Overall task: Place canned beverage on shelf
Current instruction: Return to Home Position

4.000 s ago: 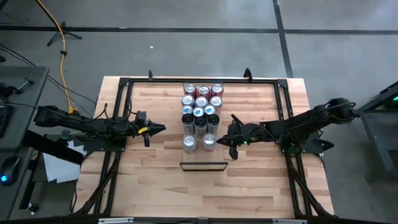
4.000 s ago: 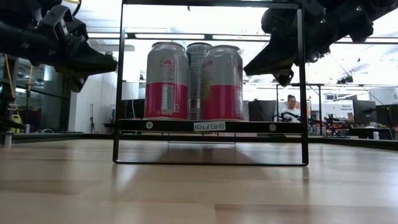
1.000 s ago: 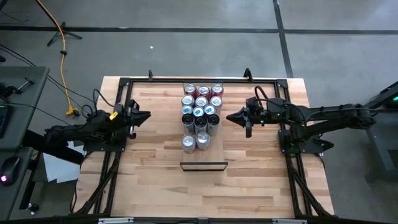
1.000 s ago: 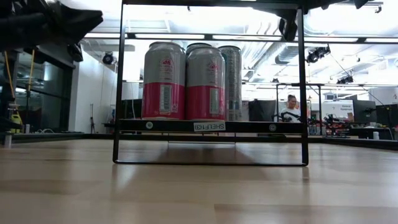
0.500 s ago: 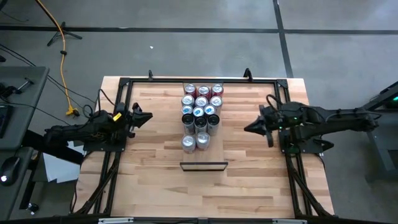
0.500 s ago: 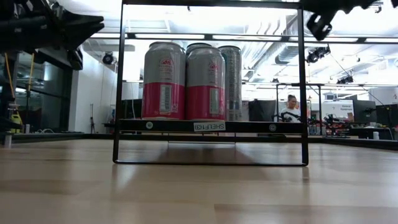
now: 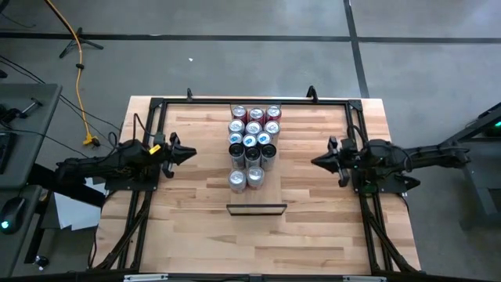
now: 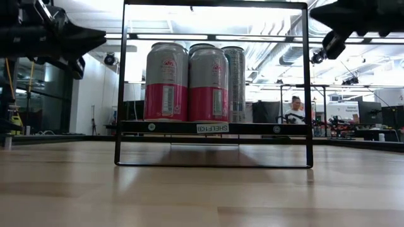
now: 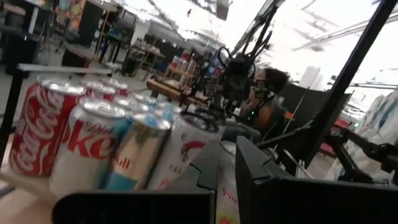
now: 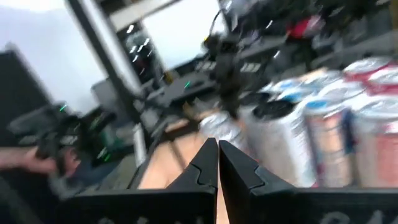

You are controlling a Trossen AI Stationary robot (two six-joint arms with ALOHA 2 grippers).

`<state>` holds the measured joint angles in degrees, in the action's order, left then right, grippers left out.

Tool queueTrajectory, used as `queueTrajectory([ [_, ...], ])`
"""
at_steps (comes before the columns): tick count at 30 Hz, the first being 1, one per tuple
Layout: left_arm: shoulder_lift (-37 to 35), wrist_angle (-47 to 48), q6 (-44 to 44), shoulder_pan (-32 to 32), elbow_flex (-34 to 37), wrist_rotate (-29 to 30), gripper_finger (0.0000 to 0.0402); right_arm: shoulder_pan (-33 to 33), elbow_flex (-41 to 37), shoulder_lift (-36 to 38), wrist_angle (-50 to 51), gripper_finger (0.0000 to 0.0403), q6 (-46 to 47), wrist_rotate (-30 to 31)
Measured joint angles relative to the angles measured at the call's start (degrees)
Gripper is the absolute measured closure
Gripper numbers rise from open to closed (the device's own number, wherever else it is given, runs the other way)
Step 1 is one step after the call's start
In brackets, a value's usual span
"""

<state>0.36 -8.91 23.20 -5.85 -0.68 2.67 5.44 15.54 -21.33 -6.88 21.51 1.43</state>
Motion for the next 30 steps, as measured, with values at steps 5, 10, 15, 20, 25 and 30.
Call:
queueTrajectory([
  [5,0.00,1.28,0.22,0.00,-0.01,0.06,0.0401,-4.99,-4.81,-0.80,-9.30,0.0403,-0.91,1.60],
  [10,0.00,1.43,0.22,0.00,-0.01,0.10,0.0399,-11.11,-7.72,-0.65,-12.53,0.0403,-2.61,-5.16],
  [15,0.00,1.44,0.22,0.00,-0.01,0.10,0.0398,-13.59,-8.49,-0.67,-12.28,0.0403,-8.83,-8.57],
  [20,0.00,1.43,0.22,0.00,-0.01,0.10,0.0398,-13.30,-8.52,-0.66,-12.30,0.0403,-8.42,-8.72],
  [25,0.00,1.43,0.22,0.00,-0.01,0.10,0.0398,-9.31,-8.54,-0.67,-11.89,0.0403,-5.70,-8.08],
  [30,0.00,1.43,0.20,-0.01,-0.01,0.10,0.0398,-3.16,-8.56,-0.74,-7.74,0.0403,-6.46,-0.58],
])
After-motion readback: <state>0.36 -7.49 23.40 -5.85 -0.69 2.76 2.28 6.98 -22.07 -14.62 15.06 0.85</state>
